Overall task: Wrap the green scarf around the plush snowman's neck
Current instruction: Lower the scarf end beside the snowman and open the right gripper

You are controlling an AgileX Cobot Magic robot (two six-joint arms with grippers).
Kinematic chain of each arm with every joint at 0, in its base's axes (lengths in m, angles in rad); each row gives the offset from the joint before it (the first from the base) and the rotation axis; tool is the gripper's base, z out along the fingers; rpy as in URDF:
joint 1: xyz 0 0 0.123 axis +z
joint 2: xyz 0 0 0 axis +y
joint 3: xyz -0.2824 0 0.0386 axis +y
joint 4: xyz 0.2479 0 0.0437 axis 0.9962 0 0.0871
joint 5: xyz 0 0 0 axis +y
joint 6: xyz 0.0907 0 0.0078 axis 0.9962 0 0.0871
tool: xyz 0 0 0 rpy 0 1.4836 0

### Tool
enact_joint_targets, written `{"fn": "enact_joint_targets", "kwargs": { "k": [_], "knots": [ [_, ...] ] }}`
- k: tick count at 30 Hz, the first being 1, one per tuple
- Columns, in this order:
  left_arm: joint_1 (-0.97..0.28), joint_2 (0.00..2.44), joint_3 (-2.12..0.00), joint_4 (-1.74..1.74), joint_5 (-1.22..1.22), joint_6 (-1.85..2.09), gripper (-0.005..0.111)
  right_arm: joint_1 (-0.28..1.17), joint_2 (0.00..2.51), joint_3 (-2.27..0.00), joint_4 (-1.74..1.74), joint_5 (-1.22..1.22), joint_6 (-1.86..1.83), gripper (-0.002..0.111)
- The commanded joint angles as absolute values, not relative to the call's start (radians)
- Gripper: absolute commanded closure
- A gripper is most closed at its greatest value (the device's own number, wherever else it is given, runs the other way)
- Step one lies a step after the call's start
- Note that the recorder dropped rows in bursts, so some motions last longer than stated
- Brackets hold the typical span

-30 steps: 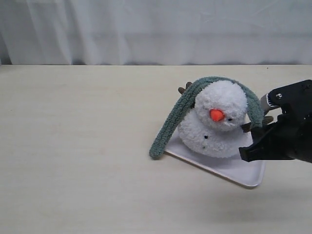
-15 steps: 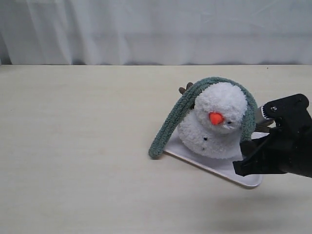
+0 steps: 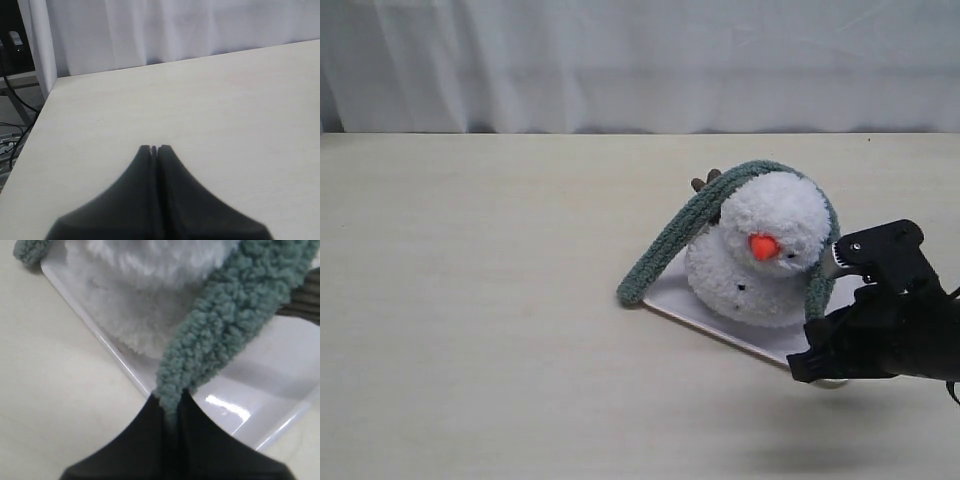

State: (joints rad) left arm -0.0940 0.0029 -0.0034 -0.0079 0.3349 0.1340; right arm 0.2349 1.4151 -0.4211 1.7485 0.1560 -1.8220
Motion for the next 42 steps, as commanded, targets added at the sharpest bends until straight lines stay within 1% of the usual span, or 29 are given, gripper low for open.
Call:
{"fn": "enact_joint_targets", "kwargs": {
  "k": [1,5,7,8,9,11,14,15,16,25,34,42],
  "knots": [
    [-0.093,0.0,0.0,-0.012,0.324,0.13,0.107,0.235,1.452,-0.417,1.744,0.169,-1.846,0.104],
    [-0.093,0.0,0.0,-0.012,0.324,0.13,0.107,0.235,1.452,-0.437,1.744,0.169,-1.846,0.104],
    [-0.093,0.0,0.0,-0.012,0.324,0.13,0.107,0.235,1.452,-0.443,1.744,0.212,-1.85,0.104],
    [-0.093,0.0,0.0,-0.012,0.324,0.13,0.107,0.235,1.452,-0.443,1.744,0.245,-1.868,0.103],
    [-0.093,0.0,0.0,-0.012,0.324,0.13,0.107,0.235,1.452,-0.443,1.744,0.268,-1.876,0.101],
    [-0.093,0.0,0.0,-0.012,0.324,0.13,0.107,0.235,1.452,-0.443,1.744,0.292,-1.876,0.089],
    [-0.093,0.0,0.0,-0.012,0.324,0.13,0.107,0.235,1.452,-0.443,1.744,0.292,-1.87,0.067],
    [-0.093,0.0,0.0,-0.012,0.324,0.13,0.107,0.235,1.452,-0.443,1.744,0.292,-1.87,0.061],
    [-0.093,0.0,0.0,-0.012,0.324,0.13,0.107,0.235,1.452,-0.443,1.744,0.292,-1.87,0.058],
    [-0.093,0.0,0.0,-0.012,0.324,0.13,0.107,0.235,1.381,-0.451,1.744,0.262,-1.858,0.056],
    [-0.093,0.0,0.0,-0.012,0.324,0.13,0.107,0.235,1.186,-0.451,1.744,0.26,-1.843,0.056],
    [-0.093,0.0,0.0,-0.012,0.324,0.13,0.107,0.235,0.958,-0.465,1.744,0.238,-1.842,0.057]
  ]
}}
